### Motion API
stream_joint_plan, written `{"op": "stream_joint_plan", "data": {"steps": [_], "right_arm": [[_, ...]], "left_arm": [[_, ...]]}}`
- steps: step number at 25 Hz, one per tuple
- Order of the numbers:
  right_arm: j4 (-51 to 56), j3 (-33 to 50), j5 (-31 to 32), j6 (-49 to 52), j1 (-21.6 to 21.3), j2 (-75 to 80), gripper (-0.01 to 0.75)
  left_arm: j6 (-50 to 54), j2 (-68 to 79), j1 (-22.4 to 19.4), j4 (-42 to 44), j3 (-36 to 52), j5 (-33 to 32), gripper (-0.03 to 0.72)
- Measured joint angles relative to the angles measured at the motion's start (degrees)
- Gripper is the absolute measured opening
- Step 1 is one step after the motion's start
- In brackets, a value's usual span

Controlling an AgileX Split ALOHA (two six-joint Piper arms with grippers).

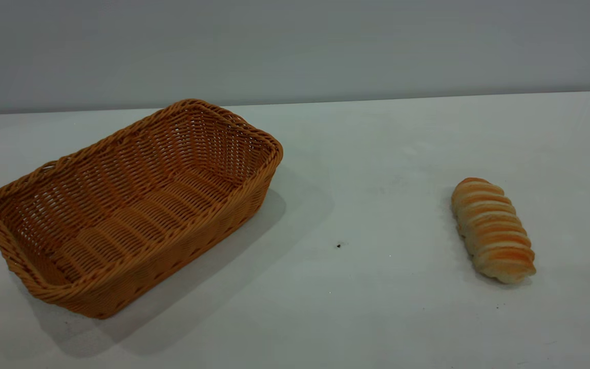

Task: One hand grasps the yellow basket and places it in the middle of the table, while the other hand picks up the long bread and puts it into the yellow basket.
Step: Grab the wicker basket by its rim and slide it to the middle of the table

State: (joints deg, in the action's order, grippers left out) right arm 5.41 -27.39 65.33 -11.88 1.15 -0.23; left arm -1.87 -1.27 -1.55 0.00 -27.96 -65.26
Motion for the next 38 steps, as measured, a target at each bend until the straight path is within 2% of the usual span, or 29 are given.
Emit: {"op": "stream_joint_plan", "data": {"steps": [30,33,38], "right_arm": [[0.0,0.0,0.0,0.0,0.0,0.0,0.332],[0.0,0.0,0.0,0.0,0.0,0.0,0.332],[0.0,0.0,0.0,0.0,0.0,0.0,0.332]], "left_arm": [[0.0,0.0,0.2,0.0,0.0,0.0,0.434],[0.0,0.0,1.8,0.0,0.0,0.0,0.434],[0.0,0.0,7.2,0.0,0.0,0.0,0.434]]}}
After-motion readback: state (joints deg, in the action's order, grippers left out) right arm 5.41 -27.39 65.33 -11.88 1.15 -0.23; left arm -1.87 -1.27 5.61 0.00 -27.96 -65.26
